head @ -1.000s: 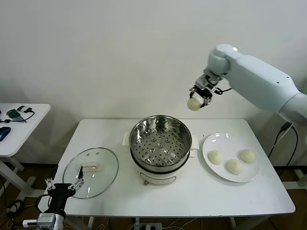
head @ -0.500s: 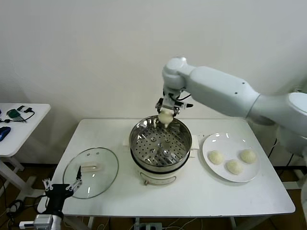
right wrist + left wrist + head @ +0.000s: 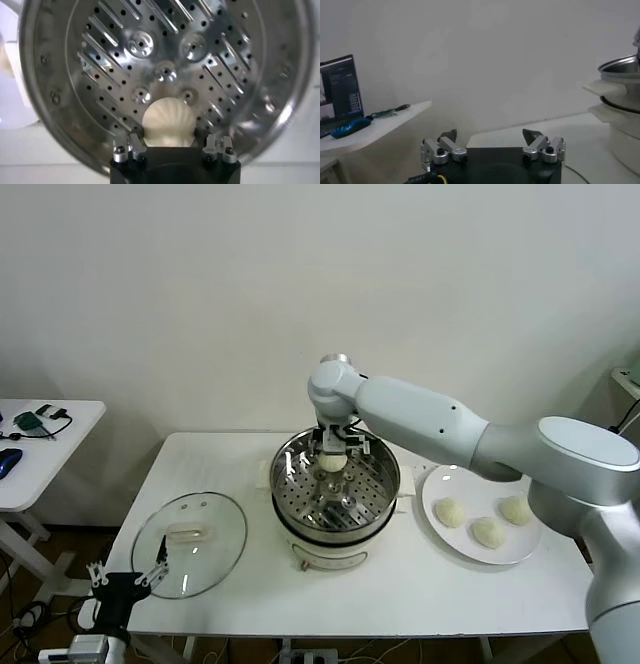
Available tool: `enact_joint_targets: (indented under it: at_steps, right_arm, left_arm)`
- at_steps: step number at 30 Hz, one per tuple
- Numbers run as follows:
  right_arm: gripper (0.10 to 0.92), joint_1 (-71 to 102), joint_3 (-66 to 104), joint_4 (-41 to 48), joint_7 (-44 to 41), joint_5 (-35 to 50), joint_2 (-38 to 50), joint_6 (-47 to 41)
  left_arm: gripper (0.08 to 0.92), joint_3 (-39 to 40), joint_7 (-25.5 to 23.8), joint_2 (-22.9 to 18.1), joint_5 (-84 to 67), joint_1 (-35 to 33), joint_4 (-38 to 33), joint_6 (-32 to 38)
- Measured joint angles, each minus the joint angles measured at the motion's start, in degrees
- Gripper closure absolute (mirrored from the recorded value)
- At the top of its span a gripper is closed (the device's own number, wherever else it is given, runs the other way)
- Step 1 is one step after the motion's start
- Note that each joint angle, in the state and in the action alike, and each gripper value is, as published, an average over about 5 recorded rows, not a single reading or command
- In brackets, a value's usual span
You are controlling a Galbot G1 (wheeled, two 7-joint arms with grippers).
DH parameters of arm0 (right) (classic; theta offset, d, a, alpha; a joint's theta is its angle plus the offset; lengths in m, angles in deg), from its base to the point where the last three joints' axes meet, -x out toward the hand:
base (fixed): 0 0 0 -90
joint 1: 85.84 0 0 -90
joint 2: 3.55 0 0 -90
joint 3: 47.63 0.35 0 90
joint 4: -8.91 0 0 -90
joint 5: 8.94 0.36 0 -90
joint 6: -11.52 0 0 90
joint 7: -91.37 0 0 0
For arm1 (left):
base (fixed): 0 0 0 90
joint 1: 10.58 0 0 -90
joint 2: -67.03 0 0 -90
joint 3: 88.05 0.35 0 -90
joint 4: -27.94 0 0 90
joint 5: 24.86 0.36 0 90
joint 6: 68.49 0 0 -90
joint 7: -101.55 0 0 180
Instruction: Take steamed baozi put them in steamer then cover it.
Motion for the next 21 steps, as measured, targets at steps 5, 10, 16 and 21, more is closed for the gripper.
enact_joint_targets:
  at_steps: [5,10,16,21]
  right_arm:
    - [0.216,0.3,0.5,-0.1,0.1,-0.6,0.1,0.5]
    - [0.203,-0.9,0.2,-1.2,-0.6,0.5,1.3,0.4]
    - [0.202,-4.7,-1.1,-4.5,-1.7,6.2,5.1,-0.9]
    - [0.203,-9.9,-3.1,-7.4,-1.1,13.2,10.4,-3.8]
  left_arm:
    - [0.177,0.1,0.0,-0.2,0.0,0.0,0.2,0.1]
    - [0.177,0.0,0.1,-0.2,0.0,0.0,0.2,0.1]
    - [0.177,-0.1,0.4,-0.3,0.3,-0.2,-0.1,0.0]
    - [0.177,-0.1,0.6,-0.3,0.7,-0.4,-0.4,-0.1]
